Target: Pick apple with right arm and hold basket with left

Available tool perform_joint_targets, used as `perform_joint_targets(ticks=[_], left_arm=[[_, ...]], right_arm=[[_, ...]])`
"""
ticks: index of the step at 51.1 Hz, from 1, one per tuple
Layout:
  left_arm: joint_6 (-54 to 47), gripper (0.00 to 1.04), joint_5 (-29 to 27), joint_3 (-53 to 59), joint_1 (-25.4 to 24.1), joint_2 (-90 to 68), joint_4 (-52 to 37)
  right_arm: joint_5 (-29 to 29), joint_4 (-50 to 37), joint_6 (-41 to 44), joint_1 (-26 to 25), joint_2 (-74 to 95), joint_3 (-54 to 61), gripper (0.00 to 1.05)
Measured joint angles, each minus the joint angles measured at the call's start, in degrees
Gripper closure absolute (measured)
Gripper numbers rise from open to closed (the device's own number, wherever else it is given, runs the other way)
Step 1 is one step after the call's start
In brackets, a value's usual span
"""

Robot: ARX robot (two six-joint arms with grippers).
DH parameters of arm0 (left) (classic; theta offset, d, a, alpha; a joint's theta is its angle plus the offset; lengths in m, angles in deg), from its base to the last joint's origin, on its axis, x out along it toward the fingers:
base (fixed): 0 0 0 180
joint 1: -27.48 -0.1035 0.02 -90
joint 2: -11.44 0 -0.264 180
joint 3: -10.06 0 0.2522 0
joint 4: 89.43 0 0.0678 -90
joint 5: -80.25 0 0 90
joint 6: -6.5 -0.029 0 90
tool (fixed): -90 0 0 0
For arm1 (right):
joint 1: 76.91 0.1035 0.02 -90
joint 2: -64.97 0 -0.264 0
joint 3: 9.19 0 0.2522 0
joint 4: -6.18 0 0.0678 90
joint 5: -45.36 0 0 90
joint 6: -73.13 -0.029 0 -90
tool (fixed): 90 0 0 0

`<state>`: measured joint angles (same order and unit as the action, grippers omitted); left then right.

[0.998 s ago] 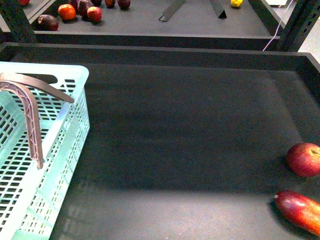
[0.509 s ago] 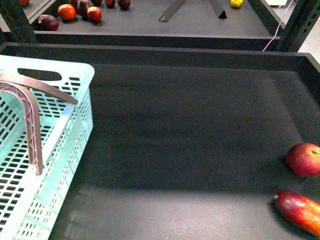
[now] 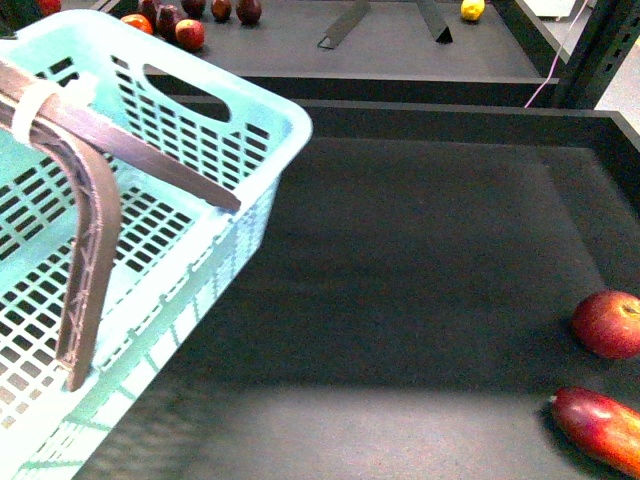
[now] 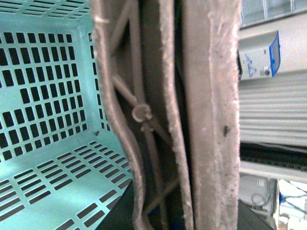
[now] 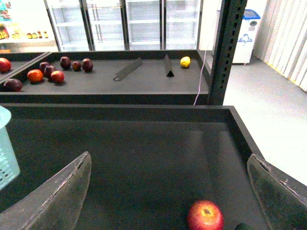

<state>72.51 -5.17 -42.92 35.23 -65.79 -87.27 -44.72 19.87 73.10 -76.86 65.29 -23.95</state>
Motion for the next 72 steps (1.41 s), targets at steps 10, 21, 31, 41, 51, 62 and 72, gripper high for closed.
perform_joint_targets(ticks=[10,21,31,41,51,62,72], left_arm=[[-0.87,0.88,-1.79,-5.64,10.14,-0.02,2.51],[-2.12,0.88,-3.32,-11.72,20.09,-1.79,3.69],[-2.99,0.88,-3.28,-13.05,24.09,-3.87,3.82],[-3.63,0.88,-3.98,-13.09,24.28,-4.22,4.07],[-3.93,0.88,-4.35,-13.09,24.28,-4.22,4.07],[-3.93,0.88,-4.02,-13.14,24.33,-4.24,4.07],[-4.09,0.88,-4.2,-13.18,24.33,-4.26,4.09]], right_arm=[[0.0,0.0,0.0,0.0,0.0,0.0,0.09],[0.0,0.0,0.0,0.0,0.0,0.0,0.09],[0.0,0.0,0.0,0.0,0.0,0.0,0.09],[0.0,0.0,0.0,0.0,0.0,0.0,0.09],[2.03,4.72,-1.95,-0.57,1.86,-1.6,0.09],[17.2,3.04,-2.64,-15.96,25.05,-9.01,0.09],[22.45,-18.64,3.69,-22.25,56.68,-17.05,0.09]])
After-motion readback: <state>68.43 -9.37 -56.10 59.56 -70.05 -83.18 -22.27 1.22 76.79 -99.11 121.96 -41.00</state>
